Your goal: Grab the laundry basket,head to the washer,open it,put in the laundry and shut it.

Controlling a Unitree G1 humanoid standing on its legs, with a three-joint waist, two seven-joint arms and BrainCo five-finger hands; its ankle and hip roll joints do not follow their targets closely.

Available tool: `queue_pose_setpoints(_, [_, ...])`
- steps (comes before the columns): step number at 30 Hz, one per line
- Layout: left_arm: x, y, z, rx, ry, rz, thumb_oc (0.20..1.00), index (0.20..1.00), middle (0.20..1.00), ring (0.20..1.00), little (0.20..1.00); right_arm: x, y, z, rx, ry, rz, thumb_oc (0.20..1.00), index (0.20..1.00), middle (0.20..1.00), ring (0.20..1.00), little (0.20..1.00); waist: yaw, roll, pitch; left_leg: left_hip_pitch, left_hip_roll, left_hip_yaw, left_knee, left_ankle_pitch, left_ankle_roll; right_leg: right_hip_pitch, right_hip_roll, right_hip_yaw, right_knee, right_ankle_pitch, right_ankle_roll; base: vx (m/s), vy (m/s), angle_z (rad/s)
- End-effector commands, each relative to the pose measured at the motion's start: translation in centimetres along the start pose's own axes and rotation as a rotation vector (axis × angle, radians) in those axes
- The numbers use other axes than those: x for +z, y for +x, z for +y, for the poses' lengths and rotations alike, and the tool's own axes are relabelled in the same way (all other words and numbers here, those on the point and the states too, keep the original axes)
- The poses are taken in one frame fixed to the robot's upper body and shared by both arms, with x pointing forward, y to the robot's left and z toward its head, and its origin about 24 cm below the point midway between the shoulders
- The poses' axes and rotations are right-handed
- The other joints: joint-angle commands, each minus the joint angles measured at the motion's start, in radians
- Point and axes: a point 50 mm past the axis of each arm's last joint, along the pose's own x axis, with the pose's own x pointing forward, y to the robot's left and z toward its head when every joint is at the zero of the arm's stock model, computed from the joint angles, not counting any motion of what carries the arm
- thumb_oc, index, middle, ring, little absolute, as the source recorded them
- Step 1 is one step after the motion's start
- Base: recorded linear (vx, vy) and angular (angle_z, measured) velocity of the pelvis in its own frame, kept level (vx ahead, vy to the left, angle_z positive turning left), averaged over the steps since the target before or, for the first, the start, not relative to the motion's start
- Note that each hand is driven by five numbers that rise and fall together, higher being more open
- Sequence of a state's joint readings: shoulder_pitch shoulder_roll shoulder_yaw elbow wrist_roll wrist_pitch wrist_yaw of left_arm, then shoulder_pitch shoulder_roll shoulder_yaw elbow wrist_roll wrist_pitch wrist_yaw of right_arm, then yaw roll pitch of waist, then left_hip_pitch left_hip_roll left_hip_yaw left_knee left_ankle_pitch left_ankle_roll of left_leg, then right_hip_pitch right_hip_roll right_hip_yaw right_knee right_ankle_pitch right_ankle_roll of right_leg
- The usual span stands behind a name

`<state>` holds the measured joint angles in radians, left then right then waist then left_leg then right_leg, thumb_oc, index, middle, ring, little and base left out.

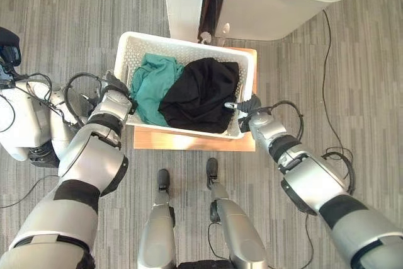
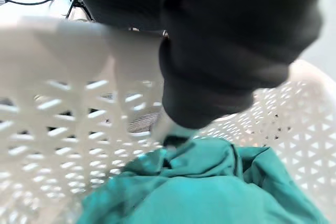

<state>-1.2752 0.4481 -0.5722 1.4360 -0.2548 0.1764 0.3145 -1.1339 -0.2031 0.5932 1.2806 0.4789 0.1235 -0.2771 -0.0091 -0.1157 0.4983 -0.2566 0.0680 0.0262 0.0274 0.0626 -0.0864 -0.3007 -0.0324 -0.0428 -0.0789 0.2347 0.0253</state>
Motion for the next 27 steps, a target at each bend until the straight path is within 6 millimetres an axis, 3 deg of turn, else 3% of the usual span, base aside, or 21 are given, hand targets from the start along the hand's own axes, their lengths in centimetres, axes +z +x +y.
queue_pose_setpoints(1, [2.7, 0.3, 3.0, 0.075, 0.234, -0.094, 0.200, 0.200, 0.200, 0.200, 0.200, 0.2, 0.2, -0.7, -0.008, -0.035, 0.019, 0.200, 0.200, 0.200, 0.200, 0.200, 0.026, 0.038, 0.008, -0.054, 0.007, -0.035, -0.037, 0.067, 0.023, -0.005, -0.041, -0.003, 0.097, -0.088, 0.092, 0.00, 0.013, 0.03])
queue_pose_setpoints(13, [0.9, 0.2, 0.9, 0.018, 0.563, -0.157, 0.200, 0.200, 0.200, 0.200, 0.200, -0.6, 0.2, -0.9, 0.020, -0.109, -0.020, 0.200, 0.200, 0.200, 0.200, 0.200, 0.018, 0.044, -0.005, -0.038, 0.008, -0.037, -0.057, 0.070, 0.024, 0.000, -0.035, 0.003, 0.096, -0.095, 0.090, 0.00, 0.001, 0.04])
queue_pose_setpoints(21, [-1.0, -0.1, -0.8, -0.004, 0.614, -0.182, 0.200, 0.200, 0.200, 0.200, 0.200, -0.4, -0.3, -1.1, 0.047, 0.005, -0.109, 0.200, 0.200, 0.200, 0.200, 0.200, 0.016, 0.043, -0.038, 0.000, 0.012, -0.034, -0.069, 0.059, 0.023, 0.024, -0.027, 0.009, 0.099, -0.110, 0.092, 0.01, -0.010, -0.02])
queue_pose_setpoints(24, [-1.7, 0.0, -0.6, 0.002, 0.629, -0.214, 0.200, 0.200, 0.200, 0.200, 0.200, -0.2, -1.0, -3.1, 0.063, 0.020, -0.207, 0.200, 0.200, 0.200, 0.200, 0.200, 0.014, 0.046, -0.068, 0.043, 0.018, -0.030, -0.084, 0.049, 0.024, 0.048, -0.023, 0.011, 0.111, -0.125, 0.095, 0.04, -0.030, -0.10])
queue_pose_setpoints(27, [-1.1, -0.4, -1.2, -0.016, 0.617, -0.288, 0.200, 0.200, 0.200, 0.200, 0.200, -1.1, -1.8, -5.6, 0.039, -0.013, -0.243, 0.200, 0.200, 0.200, 0.200, 0.200, 0.015, 0.060, -0.098, 0.084, 0.021, -0.021, -0.097, 0.042, 0.025, 0.080, -0.023, 0.009, 0.120, -0.143, 0.097, 0.05, -0.026, -0.12])
